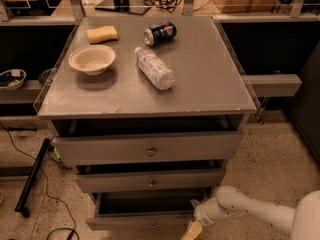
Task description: Open bottom drawer
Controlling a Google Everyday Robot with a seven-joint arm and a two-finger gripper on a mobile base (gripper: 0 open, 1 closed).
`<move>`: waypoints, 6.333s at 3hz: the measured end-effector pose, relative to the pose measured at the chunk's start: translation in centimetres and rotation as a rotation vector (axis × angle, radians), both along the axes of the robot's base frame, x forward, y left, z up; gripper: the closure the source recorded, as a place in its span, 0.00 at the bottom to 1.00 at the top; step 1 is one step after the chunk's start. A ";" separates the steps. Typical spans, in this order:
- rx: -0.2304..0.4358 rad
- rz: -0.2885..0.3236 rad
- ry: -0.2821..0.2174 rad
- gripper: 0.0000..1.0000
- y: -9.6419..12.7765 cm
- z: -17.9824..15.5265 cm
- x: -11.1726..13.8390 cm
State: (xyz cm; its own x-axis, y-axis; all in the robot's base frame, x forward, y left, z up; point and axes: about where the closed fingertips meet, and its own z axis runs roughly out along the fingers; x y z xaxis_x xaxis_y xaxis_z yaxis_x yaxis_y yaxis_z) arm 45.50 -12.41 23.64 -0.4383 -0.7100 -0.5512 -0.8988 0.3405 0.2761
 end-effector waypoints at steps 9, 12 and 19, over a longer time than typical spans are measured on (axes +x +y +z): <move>-0.005 0.031 0.148 0.42 -0.5 -3.2 -1.5; -0.005 0.031 0.148 1.00 -0.5 -3.2 -1.6; -0.003 0.033 0.147 1.00 -1.5 -2.5 1.5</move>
Offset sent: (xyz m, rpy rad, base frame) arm 0.0032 -0.0192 -0.0066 -0.0338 0.0452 -0.0666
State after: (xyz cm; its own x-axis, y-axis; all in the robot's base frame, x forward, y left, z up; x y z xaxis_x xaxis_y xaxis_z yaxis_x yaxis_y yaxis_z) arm 46.99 -13.91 21.12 -0.4907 -0.7270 -0.4803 -0.8593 0.3125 0.4049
